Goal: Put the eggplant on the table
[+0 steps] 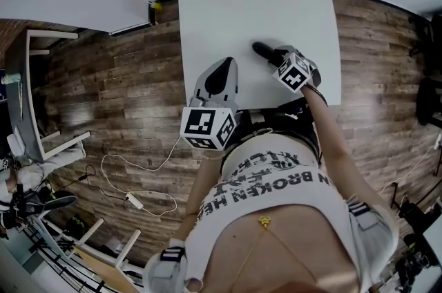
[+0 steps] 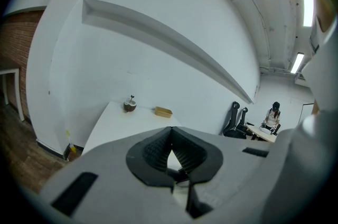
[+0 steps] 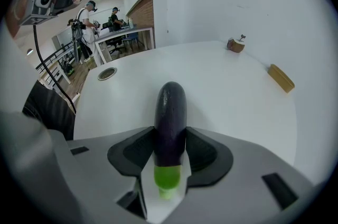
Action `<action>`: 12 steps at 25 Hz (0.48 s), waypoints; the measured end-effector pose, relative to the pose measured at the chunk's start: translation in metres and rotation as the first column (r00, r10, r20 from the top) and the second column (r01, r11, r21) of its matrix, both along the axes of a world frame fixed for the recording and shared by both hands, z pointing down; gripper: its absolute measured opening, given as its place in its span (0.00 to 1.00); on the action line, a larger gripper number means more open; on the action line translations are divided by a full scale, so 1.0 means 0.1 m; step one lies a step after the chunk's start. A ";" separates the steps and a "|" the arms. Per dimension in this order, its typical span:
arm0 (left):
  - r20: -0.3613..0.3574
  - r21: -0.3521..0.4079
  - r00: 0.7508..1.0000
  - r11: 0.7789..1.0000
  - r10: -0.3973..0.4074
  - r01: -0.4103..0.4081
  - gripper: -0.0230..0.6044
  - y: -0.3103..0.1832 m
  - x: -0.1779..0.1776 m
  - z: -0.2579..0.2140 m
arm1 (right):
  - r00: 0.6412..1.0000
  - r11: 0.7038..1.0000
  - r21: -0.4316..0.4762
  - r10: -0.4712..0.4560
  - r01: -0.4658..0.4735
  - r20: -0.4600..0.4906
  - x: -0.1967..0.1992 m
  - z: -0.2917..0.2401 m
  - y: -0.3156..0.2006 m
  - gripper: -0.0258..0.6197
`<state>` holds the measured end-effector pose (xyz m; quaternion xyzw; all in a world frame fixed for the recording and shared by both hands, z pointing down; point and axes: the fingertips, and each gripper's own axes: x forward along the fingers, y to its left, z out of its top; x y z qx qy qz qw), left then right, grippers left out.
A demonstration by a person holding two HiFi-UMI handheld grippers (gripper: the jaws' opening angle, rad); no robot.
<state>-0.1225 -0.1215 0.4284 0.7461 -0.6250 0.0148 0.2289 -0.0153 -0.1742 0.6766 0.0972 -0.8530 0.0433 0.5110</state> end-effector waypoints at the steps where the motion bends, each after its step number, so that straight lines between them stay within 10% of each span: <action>1: 0.000 0.000 1.000 1.000 -0.001 0.001 0.05 0.00 0.00 0.00 | 1.000 1.000 0.001 0.000 0.000 0.000 0.00 0.00 0.00 0.32; 12: 0.001 0.002 1.000 1.000 -0.008 0.008 0.05 0.03 -0.07 -0.01 | 1.000 1.000 0.002 0.010 -0.010 0.001 -0.04 0.00 0.01 0.32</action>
